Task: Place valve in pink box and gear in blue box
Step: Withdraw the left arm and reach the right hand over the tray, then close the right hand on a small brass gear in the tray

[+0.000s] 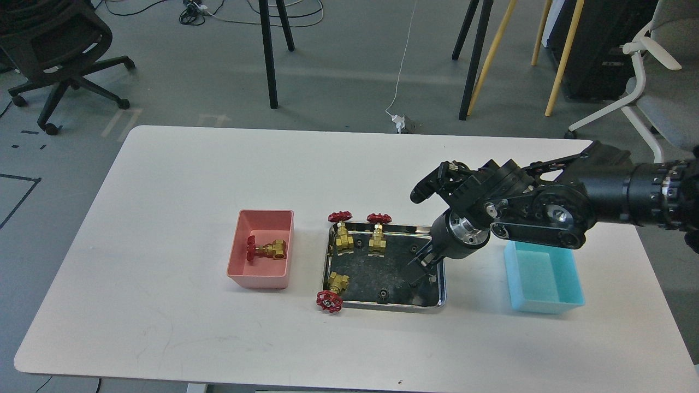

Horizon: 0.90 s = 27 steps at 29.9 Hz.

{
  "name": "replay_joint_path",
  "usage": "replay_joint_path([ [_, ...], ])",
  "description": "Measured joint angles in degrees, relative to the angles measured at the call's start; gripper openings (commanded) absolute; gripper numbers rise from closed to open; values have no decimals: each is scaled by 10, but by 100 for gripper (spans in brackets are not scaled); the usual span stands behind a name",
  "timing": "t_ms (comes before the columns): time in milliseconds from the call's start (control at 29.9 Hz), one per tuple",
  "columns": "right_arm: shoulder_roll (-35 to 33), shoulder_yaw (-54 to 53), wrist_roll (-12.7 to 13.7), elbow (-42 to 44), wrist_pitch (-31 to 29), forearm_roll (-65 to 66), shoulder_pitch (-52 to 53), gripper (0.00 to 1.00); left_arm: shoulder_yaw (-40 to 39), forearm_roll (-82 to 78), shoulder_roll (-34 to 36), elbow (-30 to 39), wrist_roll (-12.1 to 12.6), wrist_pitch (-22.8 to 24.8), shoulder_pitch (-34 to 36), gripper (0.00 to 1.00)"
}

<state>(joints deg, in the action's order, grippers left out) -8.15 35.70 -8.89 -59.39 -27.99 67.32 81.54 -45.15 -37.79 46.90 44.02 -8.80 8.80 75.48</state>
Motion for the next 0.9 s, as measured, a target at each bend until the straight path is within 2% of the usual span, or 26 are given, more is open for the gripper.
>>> replay_joint_path([
  [267, 77, 31, -13, 68, 0, 0, -26, 81, 1, 0, 3, -9, -1, 0, -2, 98],
  [368, 81, 45, -14, 82, 0, 1, -31, 77, 1, 0, 4, -10, -1, 0, 0, 98],
  [903, 82, 67, -15, 88, 2, 1, -32, 69, 0, 1, 4, -24, -2, 0, 3, 98],
])
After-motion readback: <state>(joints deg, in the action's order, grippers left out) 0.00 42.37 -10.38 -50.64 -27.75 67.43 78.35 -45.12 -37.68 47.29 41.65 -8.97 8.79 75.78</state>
